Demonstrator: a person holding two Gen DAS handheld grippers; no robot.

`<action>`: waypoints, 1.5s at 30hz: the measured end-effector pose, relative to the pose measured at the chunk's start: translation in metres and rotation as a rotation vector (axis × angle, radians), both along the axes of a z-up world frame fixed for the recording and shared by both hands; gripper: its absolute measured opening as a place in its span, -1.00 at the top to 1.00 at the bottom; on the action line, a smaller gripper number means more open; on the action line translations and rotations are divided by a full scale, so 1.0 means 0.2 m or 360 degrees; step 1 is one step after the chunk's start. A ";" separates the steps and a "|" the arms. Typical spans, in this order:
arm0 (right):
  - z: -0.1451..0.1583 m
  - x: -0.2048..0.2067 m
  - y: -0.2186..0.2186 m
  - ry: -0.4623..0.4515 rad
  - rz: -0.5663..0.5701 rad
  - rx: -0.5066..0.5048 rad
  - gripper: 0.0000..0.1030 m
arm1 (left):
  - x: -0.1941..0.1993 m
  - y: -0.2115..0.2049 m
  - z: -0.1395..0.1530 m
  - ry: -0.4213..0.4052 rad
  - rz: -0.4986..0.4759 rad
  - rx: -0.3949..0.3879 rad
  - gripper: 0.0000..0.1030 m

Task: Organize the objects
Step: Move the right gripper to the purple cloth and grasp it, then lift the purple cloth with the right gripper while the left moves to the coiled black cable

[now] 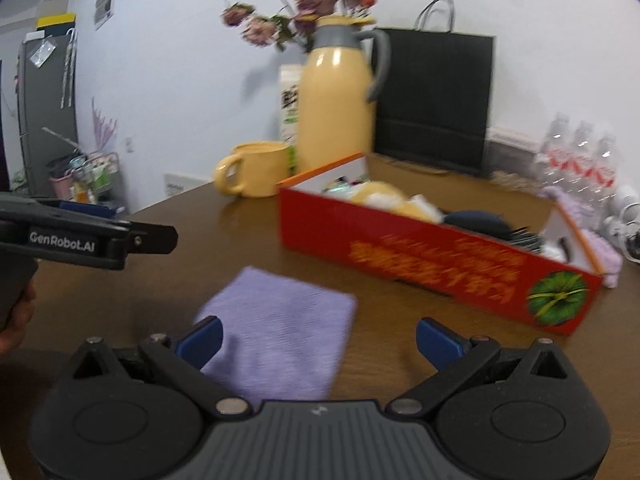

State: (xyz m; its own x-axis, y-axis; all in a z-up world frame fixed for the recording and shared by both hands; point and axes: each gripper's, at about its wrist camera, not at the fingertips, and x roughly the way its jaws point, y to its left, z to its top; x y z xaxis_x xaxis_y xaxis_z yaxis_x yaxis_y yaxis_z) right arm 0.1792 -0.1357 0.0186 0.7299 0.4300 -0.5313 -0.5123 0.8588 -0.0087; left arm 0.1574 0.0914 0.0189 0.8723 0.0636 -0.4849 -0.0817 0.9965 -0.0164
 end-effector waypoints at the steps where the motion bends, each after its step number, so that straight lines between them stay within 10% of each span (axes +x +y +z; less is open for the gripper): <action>1: -0.01 0.00 0.03 0.0026 0.0006 0.0004 -1.00 | -0.01 0.02 0.00 0.0003 0.0004 -0.0008 -1.00; 14: -0.10 0.08 0.06 0.0292 0.0003 0.0108 -0.82 | -0.14 0.19 -0.03 0.0007 0.0033 -0.0158 -1.00; 30: -0.02 -0.01 -0.07 0.0175 0.0047 0.0311 0.66 | -0.14 0.15 -0.03 0.0047 0.0038 -0.0139 -1.00; 45: 0.02 -0.01 -0.41 -0.0042 -0.0198 0.0280 0.69 | 0.04 -0.25 -0.09 0.0167 -0.0148 -0.0082 -1.00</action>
State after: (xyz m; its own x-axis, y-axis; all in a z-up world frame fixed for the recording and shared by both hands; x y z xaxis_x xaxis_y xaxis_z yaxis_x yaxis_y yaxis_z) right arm 0.1776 -0.2170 0.0227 0.7957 0.4201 -0.4363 -0.4039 0.9048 0.1347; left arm 0.1653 0.0414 0.0013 0.8176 -0.0424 -0.5742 0.0069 0.9979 -0.0638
